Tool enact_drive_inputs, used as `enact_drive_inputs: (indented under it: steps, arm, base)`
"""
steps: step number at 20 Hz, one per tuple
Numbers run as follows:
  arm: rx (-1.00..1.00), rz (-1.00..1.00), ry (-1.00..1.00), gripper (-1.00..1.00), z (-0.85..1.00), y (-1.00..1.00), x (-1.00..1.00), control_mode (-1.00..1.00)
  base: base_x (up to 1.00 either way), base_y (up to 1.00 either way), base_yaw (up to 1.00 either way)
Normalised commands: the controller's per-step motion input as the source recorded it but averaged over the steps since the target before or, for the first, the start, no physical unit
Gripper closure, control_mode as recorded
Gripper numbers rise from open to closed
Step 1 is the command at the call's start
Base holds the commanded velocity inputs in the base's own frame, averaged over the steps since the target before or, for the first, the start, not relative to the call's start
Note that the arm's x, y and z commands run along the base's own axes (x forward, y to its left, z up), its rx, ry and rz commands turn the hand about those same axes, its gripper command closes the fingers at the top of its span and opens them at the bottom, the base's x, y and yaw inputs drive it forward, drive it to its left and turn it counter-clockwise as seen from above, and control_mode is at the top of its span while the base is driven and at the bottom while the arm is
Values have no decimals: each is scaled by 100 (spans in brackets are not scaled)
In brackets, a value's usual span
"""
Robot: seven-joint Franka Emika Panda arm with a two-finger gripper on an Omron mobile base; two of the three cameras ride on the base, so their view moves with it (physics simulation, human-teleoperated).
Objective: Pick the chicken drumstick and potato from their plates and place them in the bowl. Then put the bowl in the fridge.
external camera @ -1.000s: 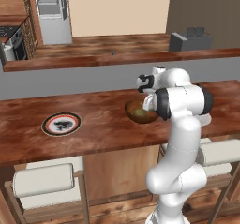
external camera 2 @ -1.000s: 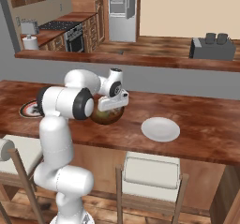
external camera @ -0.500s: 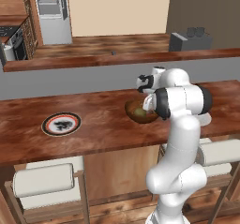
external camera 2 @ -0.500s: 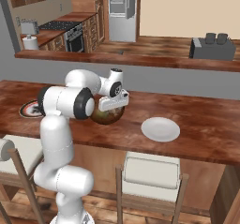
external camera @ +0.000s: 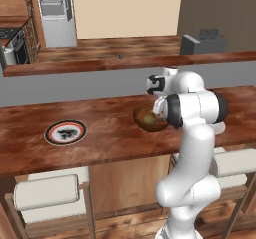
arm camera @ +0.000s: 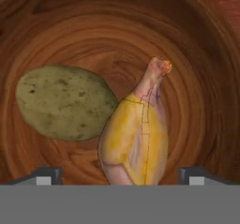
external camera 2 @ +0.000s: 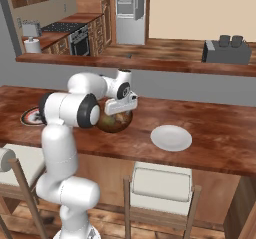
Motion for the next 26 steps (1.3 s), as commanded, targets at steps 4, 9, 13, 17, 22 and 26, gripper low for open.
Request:
enact_drive_inputs:
  steps: [4,9,13,17,22,26]
  arm:
    - [0,-1,-1,-100,44,0,-24,-100]
    - [0,-4,0,-100,24,-1,-47,-100]
    - [0,0,0,-100,8,14,-58,-100]
    - [0,0,-3,-100,0,21,-64,-100]
    - [-2,-4,-10,-100,-4,47,-27,-100]
    - [-6,-3,-6,-100,-3,48,-6,-100]
  base:
    - [0,0,0]
    - [0,0,0]
    - [0,0,0]
    - [0,0,0]
    - [0,0,0]
    - [0,0,0]
